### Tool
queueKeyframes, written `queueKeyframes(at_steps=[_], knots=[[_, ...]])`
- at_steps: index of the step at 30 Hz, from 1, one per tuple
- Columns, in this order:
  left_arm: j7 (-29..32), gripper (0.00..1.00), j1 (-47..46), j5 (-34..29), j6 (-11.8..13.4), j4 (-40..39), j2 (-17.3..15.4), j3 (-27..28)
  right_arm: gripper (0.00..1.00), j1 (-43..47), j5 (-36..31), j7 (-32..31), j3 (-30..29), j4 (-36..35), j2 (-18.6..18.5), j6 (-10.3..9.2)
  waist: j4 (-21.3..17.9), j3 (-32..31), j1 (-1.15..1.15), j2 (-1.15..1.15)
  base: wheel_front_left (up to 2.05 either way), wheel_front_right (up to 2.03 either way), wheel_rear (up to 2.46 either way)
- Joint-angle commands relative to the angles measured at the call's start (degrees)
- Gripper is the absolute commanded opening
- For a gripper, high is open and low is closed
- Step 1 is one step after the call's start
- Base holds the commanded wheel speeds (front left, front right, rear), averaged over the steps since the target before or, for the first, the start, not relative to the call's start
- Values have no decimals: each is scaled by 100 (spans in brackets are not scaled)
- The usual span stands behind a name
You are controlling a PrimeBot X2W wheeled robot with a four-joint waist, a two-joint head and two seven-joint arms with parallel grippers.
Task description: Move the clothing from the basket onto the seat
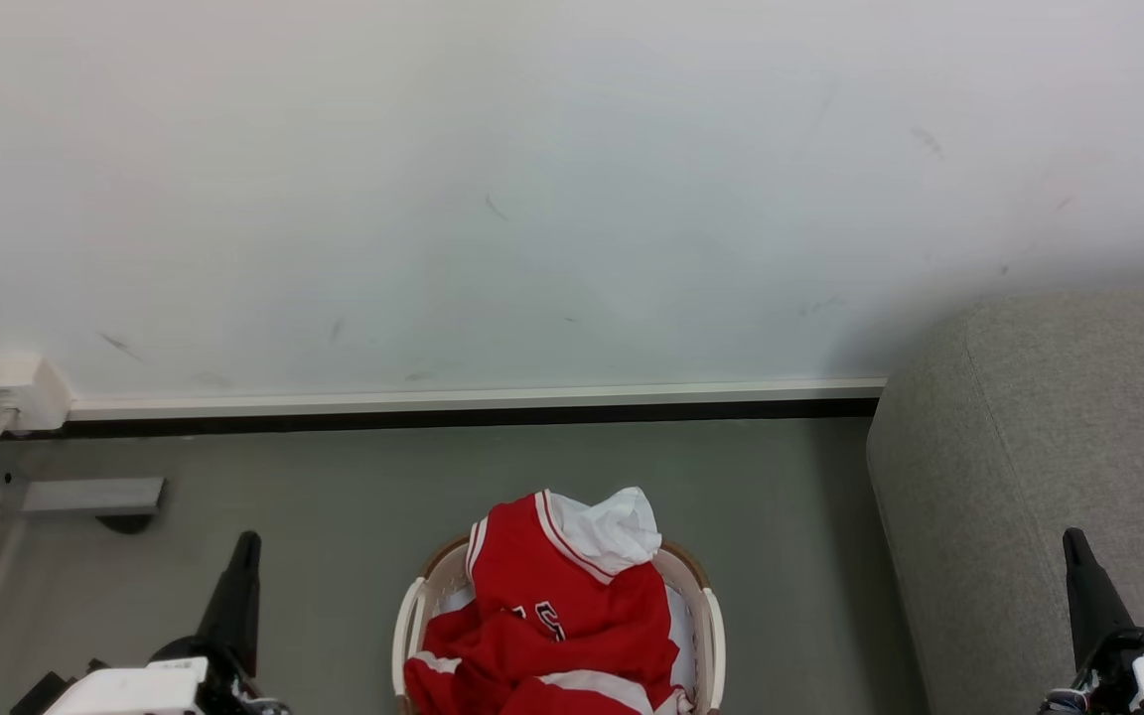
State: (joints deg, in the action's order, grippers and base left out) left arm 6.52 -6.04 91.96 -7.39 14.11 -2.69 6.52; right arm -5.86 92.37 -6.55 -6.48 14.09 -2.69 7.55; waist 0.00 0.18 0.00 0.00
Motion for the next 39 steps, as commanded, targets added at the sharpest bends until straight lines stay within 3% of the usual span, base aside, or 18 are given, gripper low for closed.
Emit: queueKeyframes(at_steps=[1, 39], knots=[[20, 0, -48, 86, -26, -17, -40, 7, 0, -72, 10, -13, -20, -26, -39, -13, 0, 0, 0, 0, 0, 0, 0], [20, 0, -48, 86, -26, -18, -40, 7, 0, -72, 10, -13, -20, -26, -39, -13, 0, 0, 0, 0, 0, 0, 0]])
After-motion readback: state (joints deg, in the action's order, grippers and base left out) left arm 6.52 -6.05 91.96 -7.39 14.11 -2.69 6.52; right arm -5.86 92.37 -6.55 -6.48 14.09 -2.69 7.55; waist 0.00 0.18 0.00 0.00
